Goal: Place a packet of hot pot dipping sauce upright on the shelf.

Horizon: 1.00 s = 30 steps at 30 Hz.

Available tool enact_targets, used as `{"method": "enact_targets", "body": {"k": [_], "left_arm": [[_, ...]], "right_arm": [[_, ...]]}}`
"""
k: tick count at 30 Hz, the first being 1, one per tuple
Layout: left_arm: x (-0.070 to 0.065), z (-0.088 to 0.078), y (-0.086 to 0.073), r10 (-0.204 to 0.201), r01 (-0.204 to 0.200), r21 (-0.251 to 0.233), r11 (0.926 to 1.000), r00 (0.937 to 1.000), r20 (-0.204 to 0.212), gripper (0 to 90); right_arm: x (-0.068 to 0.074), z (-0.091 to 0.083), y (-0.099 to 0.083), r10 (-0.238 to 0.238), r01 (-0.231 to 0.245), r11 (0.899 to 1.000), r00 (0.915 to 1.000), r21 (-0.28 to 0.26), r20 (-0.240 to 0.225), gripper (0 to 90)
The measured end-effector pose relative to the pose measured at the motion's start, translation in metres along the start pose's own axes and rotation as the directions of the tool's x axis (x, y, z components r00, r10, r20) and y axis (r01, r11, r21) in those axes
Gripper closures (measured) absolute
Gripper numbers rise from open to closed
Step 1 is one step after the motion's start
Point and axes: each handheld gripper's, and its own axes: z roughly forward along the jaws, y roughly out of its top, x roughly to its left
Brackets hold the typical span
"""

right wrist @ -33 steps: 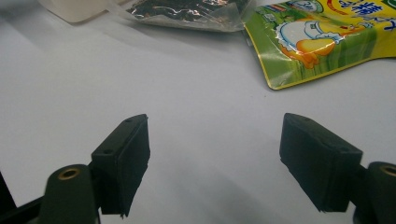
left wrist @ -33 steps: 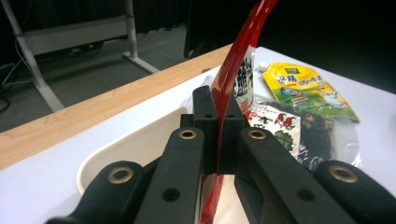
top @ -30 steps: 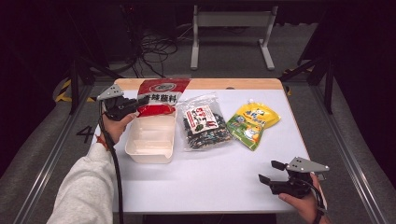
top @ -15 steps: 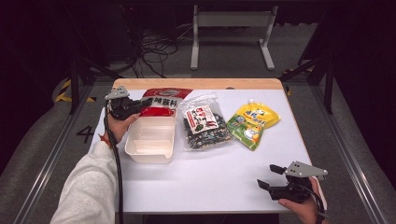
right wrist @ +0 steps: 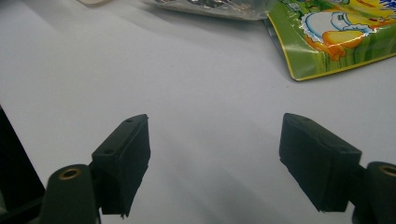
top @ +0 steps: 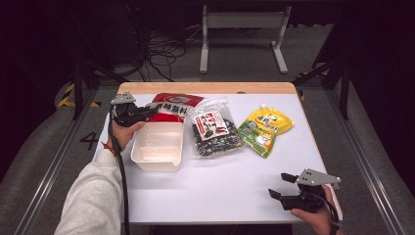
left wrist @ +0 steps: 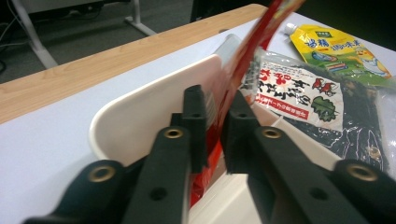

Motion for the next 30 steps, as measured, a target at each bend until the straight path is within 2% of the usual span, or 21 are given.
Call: {"method": "enact_targets", "body": {"k": [3, 6, 8, 12, 14, 18, 22, 23, 29, 30], "left_arm": [[0.001, -0.008, -0.001, 0.010, -0.010, -0.005, 0.9999, 0.9998, -0.018, 81.6], [-0.001, -0.011, -0.002, 0.064, -0.062, 0.042, 0.9972, 0.9975, -0.031, 89.3], [-0.003, -0.010, -0.001, 0.072, -0.070, 0.060, 0.9958, 0.9969, -0.033, 89.8], [-0.003, -0.007, -0.002, 0.085, -0.077, 0.104, 0.9916, 0.9937, -0.073, 90.0], [-0.002, -0.007, -0.005, 0.062, -0.054, 0.101, 0.9934, 0.9956, -0.070, 90.0], [-0.001, -0.007, -0.007, 0.056, -0.047, 0.109, 0.9929, 0.9957, -0.074, 90.0], [0.000, -0.007, -0.008, 0.036, -0.028, 0.095, 0.9950, 0.9964, -0.077, 90.0], [-0.001, -0.007, -0.009, 0.017, -0.011, 0.087, 0.9961, 0.9970, -0.075, 90.0], [-0.003, -0.007, -0.011, 0.019, -0.012, 0.090, 0.9959, 0.9965, -0.081, 90.0], [-0.002, -0.006, -0.010, 0.030, -0.021, 0.095, 0.9952, 0.9958, -0.087, 90.0]], "right_arm": [[0.000, 0.001, 0.000, -0.003, 0.003, 1.000, 1.0000, 0.005, 0.000, 24.5], [-0.001, 0.002, 0.001, -0.002, 0.002, 1.000, 1.0000, 0.008, -0.001, 24.5], [-0.001, 0.002, 0.001, -0.004, 0.004, 1.000, 1.0000, 0.010, 0.000, 24.5], [-0.001, 0.003, 0.003, -0.005, 0.005, 1.000, 1.0000, 0.007, -0.001, 24.6], [-0.001, 0.004, 0.003, -0.007, 0.007, 1.000, 1.0000, 0.011, -0.003, 24.6], [-0.002, 0.005, 0.004, -0.009, 0.009, 1.000, 1.0000, 0.013, -0.004, 24.7], [-0.001, 0.005, 0.005, -0.017, 0.017, 1.000, 0.9998, 0.004, -0.002, 26.6], [-0.001, 0.003, 0.006, -0.019, 0.019, 1.000, 0.9998, -0.001, 0.001, 26.6], [-0.004, 0.001, 0.006, -0.008, 0.008, 1.000, 0.9998, -0.016, 0.017, 26.7], [-0.005, 0.000, 0.006, -0.006, 0.006, 1.000, 0.9998, -0.017, 0.017, 26.9]]}}
